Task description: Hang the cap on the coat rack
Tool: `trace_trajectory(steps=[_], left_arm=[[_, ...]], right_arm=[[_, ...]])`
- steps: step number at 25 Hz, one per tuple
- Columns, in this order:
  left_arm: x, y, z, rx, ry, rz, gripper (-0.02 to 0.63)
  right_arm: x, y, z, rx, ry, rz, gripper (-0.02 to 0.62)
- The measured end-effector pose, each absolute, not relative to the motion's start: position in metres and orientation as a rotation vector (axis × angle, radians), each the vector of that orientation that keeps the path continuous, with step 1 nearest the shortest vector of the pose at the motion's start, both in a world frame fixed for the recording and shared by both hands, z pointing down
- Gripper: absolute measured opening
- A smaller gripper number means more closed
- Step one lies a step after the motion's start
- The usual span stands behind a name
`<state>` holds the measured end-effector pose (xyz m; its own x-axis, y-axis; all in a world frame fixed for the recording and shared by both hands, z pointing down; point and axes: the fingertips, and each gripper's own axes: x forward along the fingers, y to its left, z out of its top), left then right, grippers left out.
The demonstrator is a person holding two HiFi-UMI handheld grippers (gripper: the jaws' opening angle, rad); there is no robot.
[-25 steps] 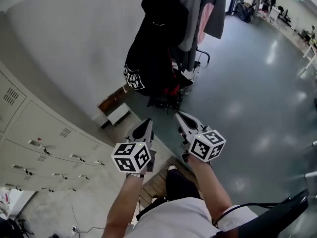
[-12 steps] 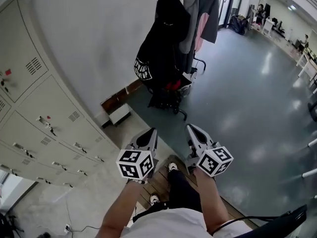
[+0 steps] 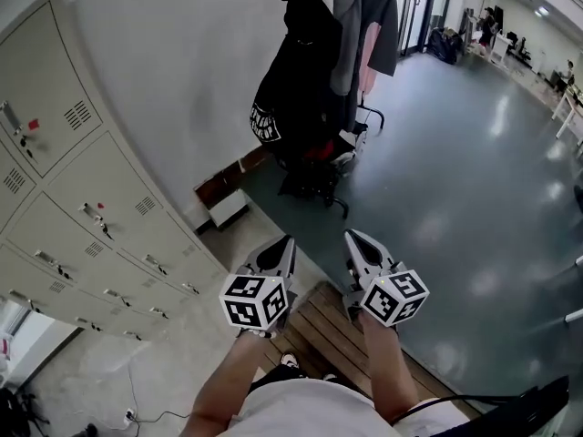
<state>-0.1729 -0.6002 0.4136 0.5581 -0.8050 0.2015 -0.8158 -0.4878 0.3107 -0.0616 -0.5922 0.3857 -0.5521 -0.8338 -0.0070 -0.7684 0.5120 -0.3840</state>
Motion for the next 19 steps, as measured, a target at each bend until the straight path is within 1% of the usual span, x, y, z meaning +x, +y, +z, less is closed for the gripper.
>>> trace_trajectory(steps=[7, 19], left_arm=[[-0.146, -0.577, 0.405, 2.400, -1.348, 0.007, 0.003], [-0.141, -0.554, 0.398, 2.383, -1.355, -0.066, 0.003]], right_arm=[[-0.027, -0.567, 0.382, -1.324, 2.537, -0.539, 0.002], [-0.031, -0.547, 0.393, -1.310, 2.600, -0.560, 0.002]])
